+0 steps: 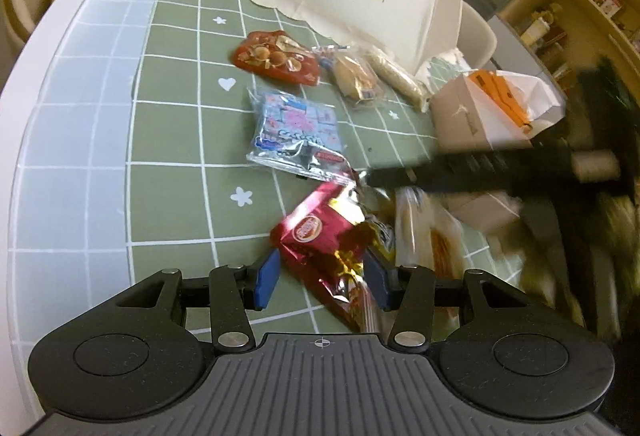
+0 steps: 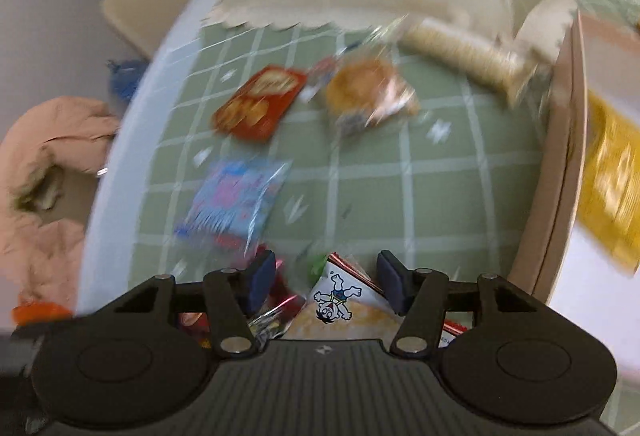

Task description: Organize snacks

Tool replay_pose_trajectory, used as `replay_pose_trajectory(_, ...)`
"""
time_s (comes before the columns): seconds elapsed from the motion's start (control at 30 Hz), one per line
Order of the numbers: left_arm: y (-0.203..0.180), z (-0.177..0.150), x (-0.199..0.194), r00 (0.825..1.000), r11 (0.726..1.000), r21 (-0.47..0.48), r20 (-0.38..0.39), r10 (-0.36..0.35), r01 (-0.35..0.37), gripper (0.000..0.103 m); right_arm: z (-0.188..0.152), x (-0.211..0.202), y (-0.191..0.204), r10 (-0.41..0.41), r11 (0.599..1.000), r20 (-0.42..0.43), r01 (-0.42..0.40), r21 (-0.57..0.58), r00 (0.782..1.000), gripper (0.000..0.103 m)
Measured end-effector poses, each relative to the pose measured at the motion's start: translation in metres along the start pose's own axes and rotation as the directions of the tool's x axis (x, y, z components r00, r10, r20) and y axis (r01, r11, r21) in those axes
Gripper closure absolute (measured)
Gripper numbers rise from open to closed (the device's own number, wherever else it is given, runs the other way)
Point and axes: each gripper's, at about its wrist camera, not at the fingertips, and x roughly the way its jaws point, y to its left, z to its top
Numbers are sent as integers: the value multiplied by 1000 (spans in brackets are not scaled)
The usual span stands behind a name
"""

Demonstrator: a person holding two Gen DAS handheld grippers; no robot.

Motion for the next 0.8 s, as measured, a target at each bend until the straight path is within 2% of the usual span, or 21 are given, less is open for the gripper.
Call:
replay_pose_trajectory(0.13, 2, 2, -2, 1000, 1000, -15, 16, 0, 0, 53, -37, -18, 5, 30, 999, 48, -29, -19, 998, 45)
replay_pose_trajectory(0.2, 1, 3, -9, 998, 1000, -8, 52, 21, -21, 53, -56, -33, 5, 21, 999, 90, -18, -37, 996, 45)
replay_pose_trajectory(0.3, -2, 8, -21, 991, 999, 1, 124, 41, -41, 53, -79, -59, -6, -69, 995, 149, 78, -57, 986, 44)
replay_pose_trajectory(0.37, -10, 15, -23, 989, 999, 27, 147, 15, -20, 53, -85, -65, -13, -146, 986, 187, 159, -58, 971, 44)
replay_pose_trajectory(0.47, -29, 26, -9, 993, 996, 88, 108, -41, 31, 53, -83, -72, -28, -243, 967, 225, 255, -23, 943, 44)
replay_pose_trajectory(0.53, -44, 31, 5, 996, 989, 134, 63, -65, 56, 53, -76, -72, -39, -278, 960, 246, 280, 27, 928, 44)
replay_pose_trajectory(0.63, -69, 29, 30, 998, 975, 212, -25, -62, 66, 53, -74, -73, -44, -241, 970, 241, 231, 69, 940, 43)
replay_pose_trajectory(0.8, -92, 23, 62, 997, 965, 260, -75, -12, 31, 52, -103, -70, -18, -142, 990, 186, 143, 9, 972, 43)
